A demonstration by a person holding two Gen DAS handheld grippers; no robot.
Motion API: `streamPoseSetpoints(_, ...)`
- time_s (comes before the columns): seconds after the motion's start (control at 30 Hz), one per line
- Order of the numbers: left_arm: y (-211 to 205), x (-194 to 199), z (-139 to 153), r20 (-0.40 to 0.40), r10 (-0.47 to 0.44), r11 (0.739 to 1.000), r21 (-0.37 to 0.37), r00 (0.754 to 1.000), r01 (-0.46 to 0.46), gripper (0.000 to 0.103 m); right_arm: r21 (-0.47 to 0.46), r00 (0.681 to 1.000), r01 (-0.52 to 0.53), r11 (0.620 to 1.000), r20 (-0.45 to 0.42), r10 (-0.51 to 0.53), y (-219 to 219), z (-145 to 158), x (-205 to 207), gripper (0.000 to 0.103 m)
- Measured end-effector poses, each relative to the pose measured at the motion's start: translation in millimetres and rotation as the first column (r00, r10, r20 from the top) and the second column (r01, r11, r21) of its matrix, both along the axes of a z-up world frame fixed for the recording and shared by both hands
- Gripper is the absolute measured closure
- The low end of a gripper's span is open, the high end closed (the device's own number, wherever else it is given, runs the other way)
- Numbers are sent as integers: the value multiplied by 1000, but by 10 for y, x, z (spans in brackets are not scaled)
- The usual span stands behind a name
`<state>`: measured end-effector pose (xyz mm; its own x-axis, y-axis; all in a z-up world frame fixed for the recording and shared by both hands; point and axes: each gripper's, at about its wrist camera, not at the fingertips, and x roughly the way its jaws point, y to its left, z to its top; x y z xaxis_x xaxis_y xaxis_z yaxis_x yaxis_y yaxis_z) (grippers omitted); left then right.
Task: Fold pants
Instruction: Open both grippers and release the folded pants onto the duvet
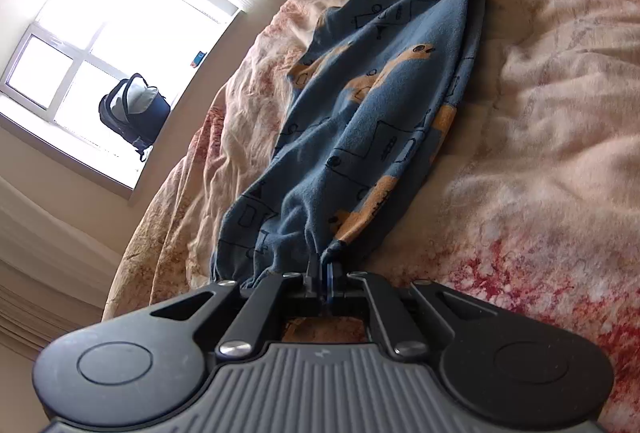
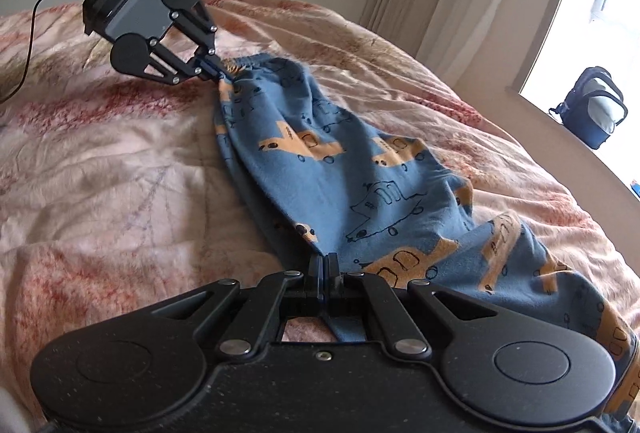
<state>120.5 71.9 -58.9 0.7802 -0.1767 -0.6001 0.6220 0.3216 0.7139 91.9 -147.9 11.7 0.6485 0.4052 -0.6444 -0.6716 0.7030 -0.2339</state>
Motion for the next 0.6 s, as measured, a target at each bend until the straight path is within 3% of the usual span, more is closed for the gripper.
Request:
streamPoseSetpoints(0.07,-4,14,25,-14,11,1000,-6,1000,-11,101,2,1000,0,1000,-5,0,16,-19,2,103)
streamPoseSetpoints(0.17,9,78,158,-94,68,994,-78,993,-75,88,-7,1000,2,1000,-16,-2,27,-38,10,103)
streamPoseSetpoints(0.23,20,82,282,-150,116,975,-170,982,-141,39,8,1000,9,1000,-26,-9,-4,-52,9,99)
streamPoseSetpoints(0.27,15,65,344,-165,137,958,-228,977,-173,27,24,999,17,1000,-30,-16,-31,-45,4,91)
streamPoseSetpoints(0.3,-5,49,403,-174,164,936,-282,971,-209,9,44,999,28,999,-28,-26,-68,-27,-10,88)
streamPoseSetpoints(0.33,-46,32,464,-187,188,908,-340,964,-243,0,68,999,38,997,-23,-37,-116,-1,-30,77)
streamPoseSetpoints(0.37,-103,15,514,-206,197,880,-394,959,-265,0,88,998,55,995,-15,-54,-170,28,-50,60)
streamPoseSetpoints(0.43,-289,9,572,-255,185,837,-465,949,-289,0,115,994,106,988,9,-107,-300,78,-95,38)
streamPoseSetpoints(0.5,-568,12,573,-266,144,817,-511,953,-266,0,140,984,176,974,14,-179,-473,112,-127,30)
streamPoseSetpoints(0.57,-938,22,526,-256,106,814,-533,961,-231,0,171,963,263,949,11,-269,-683,134,-155,16)
streamPoseSetpoints(0.6,-1127,37,506,-253,82,811,-545,964,-212,0,192,948,311,931,7,-318,-802,143,-172,13)
